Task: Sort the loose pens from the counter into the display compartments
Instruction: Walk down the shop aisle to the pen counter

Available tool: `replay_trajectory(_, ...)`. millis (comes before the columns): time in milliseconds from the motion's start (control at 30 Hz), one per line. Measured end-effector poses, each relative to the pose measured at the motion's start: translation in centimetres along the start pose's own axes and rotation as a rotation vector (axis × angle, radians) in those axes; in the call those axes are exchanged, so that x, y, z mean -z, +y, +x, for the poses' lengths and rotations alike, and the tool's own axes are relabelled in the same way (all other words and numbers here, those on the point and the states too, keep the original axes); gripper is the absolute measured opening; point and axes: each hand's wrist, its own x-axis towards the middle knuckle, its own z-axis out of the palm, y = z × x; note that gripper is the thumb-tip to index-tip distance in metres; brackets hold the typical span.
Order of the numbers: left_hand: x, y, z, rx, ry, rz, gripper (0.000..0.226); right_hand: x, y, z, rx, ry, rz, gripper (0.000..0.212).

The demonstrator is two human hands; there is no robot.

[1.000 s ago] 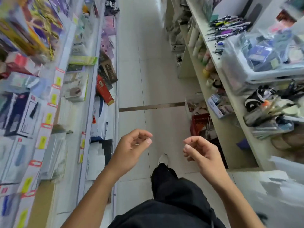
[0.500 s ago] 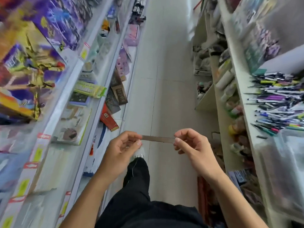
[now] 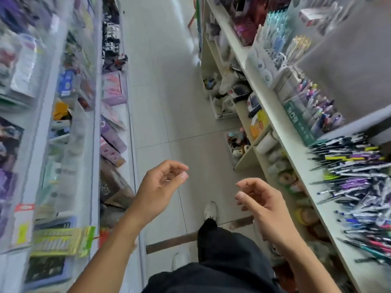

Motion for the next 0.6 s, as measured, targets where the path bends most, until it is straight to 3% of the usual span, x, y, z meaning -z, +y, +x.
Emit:
replay_trajectory(167,-0.7,1.4,13.5,0.013,-0.036,0.017,0.010,1.1,-1.1,13.8,0.020,0.007,-0.005,0.016)
replay_trajectory(400,2.6,5.9,27.5,0.006,0.110,0.007,0.023,1.3,-8.0,33.5,0.062,-0.133,-0.017,0.014)
replay_trajectory(600,6.9,7.4,38.4,0.021,0.195,-0.062,0.011,-1.8,-12.3,46.7,0.098,-0.223,-0.052,0.011)
